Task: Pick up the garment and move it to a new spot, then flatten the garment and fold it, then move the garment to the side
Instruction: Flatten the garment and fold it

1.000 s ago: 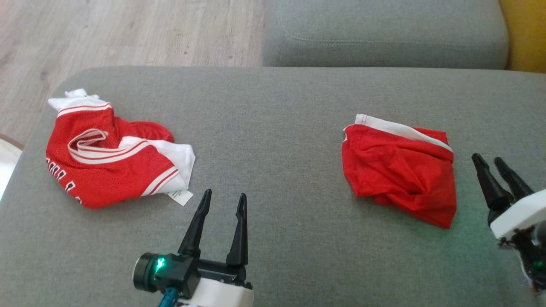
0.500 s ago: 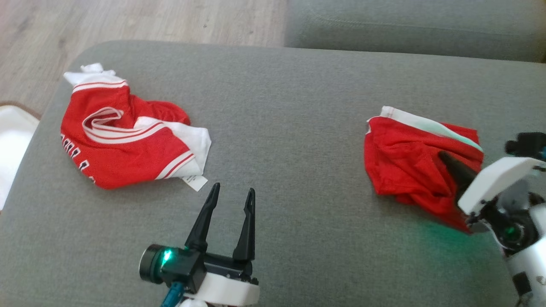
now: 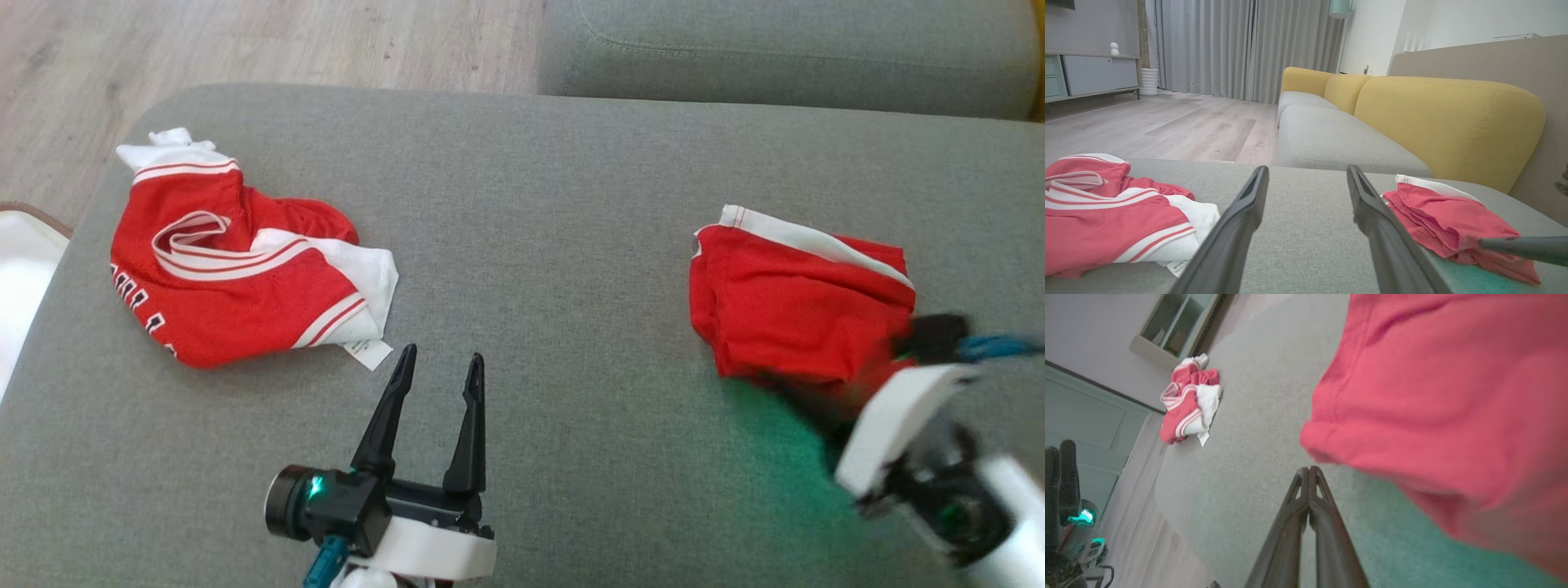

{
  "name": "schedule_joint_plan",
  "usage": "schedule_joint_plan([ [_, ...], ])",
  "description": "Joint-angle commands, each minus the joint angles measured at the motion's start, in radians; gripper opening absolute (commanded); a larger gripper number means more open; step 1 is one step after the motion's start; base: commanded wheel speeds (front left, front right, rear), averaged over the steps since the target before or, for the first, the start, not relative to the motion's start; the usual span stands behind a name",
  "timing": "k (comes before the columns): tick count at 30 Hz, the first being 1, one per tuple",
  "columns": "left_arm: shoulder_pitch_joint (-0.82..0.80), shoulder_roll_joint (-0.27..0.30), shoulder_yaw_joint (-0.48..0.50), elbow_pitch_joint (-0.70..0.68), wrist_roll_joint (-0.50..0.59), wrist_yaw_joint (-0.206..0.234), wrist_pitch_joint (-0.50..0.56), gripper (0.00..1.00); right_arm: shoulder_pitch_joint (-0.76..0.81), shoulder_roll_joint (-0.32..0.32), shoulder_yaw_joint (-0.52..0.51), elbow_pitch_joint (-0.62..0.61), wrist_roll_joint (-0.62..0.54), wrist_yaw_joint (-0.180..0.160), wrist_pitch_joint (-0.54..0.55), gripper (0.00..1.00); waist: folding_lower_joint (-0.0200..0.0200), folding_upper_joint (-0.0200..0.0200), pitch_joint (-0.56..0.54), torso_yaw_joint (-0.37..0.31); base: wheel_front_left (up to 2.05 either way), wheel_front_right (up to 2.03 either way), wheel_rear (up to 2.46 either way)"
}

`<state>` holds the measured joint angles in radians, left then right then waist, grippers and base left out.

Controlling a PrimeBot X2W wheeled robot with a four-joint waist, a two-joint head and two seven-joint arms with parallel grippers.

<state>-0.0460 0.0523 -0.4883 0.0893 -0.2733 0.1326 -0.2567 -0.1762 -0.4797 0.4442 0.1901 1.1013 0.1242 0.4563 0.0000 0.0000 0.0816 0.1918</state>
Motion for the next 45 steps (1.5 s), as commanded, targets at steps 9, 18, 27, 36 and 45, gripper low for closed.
schedule_joint_plan([
  [9,-0.054,-0.002,0.011,-0.049,-0.009,0.002,-0.005,1.0,-0.129,-0.112,-0.161,0.058,-0.088,0.007,-0.088,0.0,0.0,0.0,0.066,0.033,0.0,0.0,0.0],
  [18,-0.103,-0.002,-0.016,-0.061,-0.036,0.014,-0.005,1.0,-0.214,-0.119,-0.199,0.255,-0.134,0.007,-0.015,0.0,0.0,0.0,0.148,0.099,0.0,0.0,0.0],
  [27,-0.125,-0.002,-0.03,-0.062,-0.048,0.027,-0.005,1.0,-0.319,-0.116,-0.233,0.332,-0.211,0.007,-0.102,0.0,0.0,0.0,0.169,0.119,0.0,0.0,0.0],
  [36,-0.111,-0.002,-0.023,-0.049,-0.044,0.03,-0.005,1.0,-0.243,-0.065,-0.134,0.231,-0.159,0.007,-0.137,0.0,0.0,0.0,0.113,0.096,0.0,0.0,0.0],
  [45,-0.076,-0.002,-0.004,-0.033,-0.033,0.014,-0.005,1.0,-0.041,-0.018,0.038,0.092,-0.087,0.007,-0.126,0.0,0.0,0.0,0.039,0.053,0.0,0.0,0.0],
])
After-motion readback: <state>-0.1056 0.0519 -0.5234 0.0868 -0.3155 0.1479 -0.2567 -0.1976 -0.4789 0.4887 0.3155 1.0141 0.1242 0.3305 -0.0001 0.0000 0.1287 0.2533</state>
